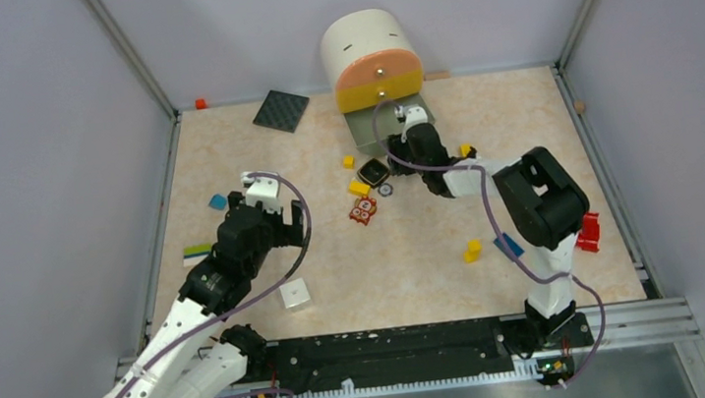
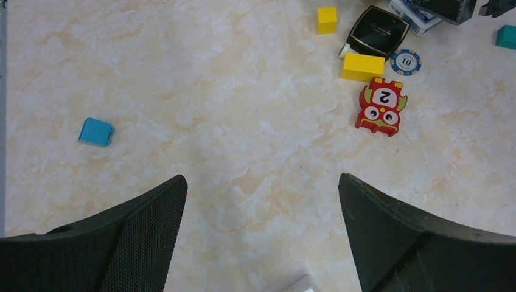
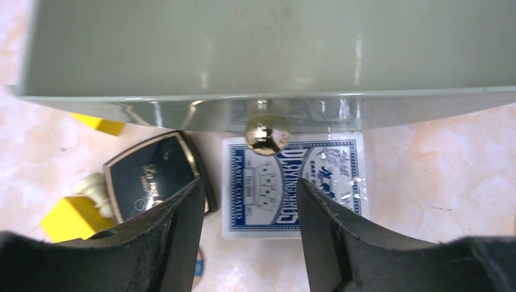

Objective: Organize the makeup
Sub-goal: Open the drawer in the storage box.

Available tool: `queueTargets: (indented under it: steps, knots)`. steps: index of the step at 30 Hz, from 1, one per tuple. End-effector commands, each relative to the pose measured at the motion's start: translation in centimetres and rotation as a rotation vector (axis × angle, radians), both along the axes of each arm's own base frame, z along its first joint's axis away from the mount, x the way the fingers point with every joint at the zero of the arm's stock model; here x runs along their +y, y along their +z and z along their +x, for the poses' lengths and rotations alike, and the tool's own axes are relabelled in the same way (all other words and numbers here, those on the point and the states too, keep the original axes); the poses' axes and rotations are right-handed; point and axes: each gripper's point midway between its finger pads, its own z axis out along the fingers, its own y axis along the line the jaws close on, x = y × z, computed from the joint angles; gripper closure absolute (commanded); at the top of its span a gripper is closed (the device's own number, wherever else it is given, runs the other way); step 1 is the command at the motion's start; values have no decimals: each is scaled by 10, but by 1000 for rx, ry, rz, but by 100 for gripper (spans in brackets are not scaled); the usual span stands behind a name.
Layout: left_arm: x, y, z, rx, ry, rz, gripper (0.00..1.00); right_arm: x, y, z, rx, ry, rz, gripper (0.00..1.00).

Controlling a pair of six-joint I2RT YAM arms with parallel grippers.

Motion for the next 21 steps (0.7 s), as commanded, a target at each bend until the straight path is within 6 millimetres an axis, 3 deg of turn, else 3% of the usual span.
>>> queueTargets:
  steps: [1, 4, 8, 14, 21]
  knots:
    - [-3, 5, 4, -27, -7, -17, 1, 23, 55, -12, -93, 56, 60, 42]
    - [-3, 4, 4, -25, -8, -17, 1, 42, 61, -21, -91, 84, 89, 40]
    - [-3, 5, 4, -26, -9, -17, 1, 62, 52, -22, -83, 69, 63, 32]
    - [-4, 4, 4, -25, -15, -20, 1, 60, 34, -10, -47, -83, 109, 27]
    - [-5, 5, 4, -25, -22, -21, 1, 63, 20, -1, -47, -148, 88, 22]
